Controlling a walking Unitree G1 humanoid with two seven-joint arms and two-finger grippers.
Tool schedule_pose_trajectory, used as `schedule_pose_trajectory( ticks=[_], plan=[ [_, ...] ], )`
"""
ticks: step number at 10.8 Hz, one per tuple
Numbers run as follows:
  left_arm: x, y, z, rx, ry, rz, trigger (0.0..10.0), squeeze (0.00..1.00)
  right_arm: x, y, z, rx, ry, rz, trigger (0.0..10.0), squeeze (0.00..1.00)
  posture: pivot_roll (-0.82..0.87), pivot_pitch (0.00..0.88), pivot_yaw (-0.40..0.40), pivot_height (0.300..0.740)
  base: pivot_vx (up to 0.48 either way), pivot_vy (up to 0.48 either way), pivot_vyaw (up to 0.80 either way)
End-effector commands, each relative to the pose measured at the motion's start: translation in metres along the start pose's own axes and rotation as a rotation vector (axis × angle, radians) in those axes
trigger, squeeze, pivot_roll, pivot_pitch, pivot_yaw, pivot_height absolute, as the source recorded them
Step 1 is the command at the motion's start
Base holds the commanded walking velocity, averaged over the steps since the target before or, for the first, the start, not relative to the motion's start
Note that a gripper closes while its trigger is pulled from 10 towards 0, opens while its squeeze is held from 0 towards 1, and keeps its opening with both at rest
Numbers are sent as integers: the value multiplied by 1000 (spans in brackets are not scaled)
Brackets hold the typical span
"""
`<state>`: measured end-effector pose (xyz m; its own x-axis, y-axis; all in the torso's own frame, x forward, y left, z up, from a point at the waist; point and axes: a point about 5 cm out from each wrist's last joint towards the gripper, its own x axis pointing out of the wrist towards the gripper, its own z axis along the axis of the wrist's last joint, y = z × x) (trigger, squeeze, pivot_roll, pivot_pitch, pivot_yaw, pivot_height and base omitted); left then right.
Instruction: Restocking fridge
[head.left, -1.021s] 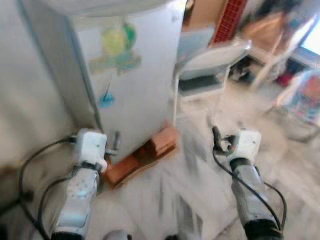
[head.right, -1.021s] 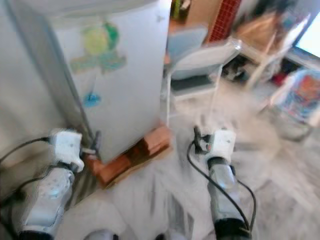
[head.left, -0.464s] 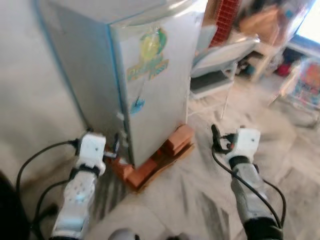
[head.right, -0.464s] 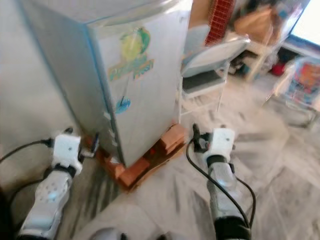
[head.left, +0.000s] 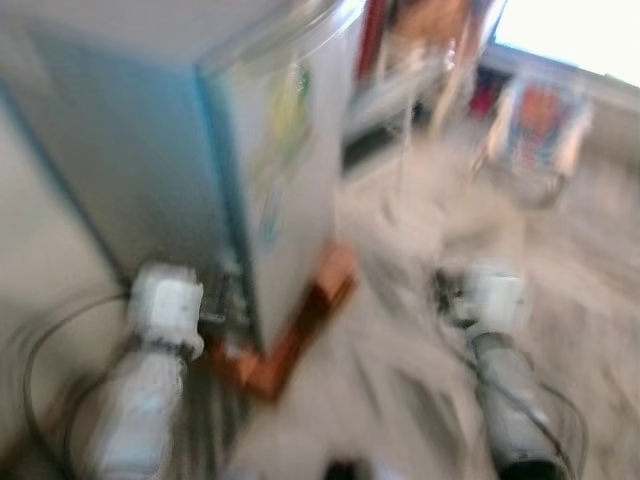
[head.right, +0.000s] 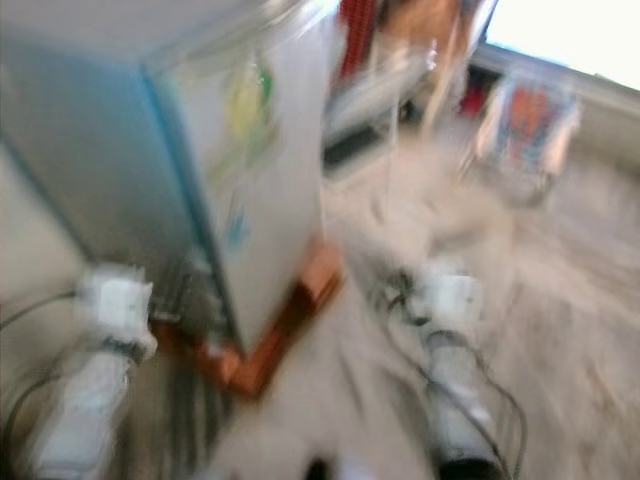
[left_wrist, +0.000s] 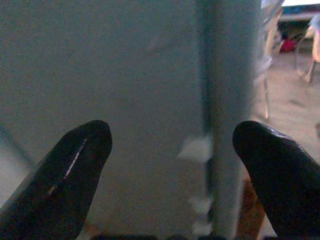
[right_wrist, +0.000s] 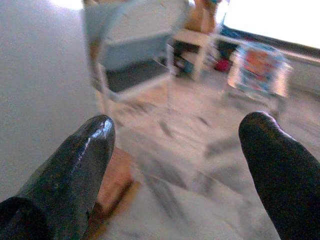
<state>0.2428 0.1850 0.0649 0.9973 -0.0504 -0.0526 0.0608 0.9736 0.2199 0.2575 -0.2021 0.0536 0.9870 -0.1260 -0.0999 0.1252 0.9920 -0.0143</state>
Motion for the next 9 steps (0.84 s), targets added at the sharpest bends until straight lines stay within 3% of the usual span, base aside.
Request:
schedule_pose_trajectory(
  ticks=[1,2,5,8,9],
  plan=[
    [-6,11,-8,4,35,54,10000,0,-1,8,5,11,-20,24,10000,0,131,68,-56,740,0,0,0],
    [-9,18,-16,-38,81,99,10000,0,-8,5,2,9,-5,10,10000,0,125,69,-55,740,0,0,0],
    [-4,24,-11,-37,59,105,10000,0,-10,0,1,2,13,-6,10000,0,119,64,-60,740,0,0,-729],
    [1,23,-8,-47,40,104,10000,0,-7,7,5,1,4,14,10000,0,123,59,-63,740,0,95,-725],
    [1,23,-8,-47,40,104,10000,0,-9,9,4,2,6,29,10000,0,125,57,-68,740,0,0,0]
  ],
)
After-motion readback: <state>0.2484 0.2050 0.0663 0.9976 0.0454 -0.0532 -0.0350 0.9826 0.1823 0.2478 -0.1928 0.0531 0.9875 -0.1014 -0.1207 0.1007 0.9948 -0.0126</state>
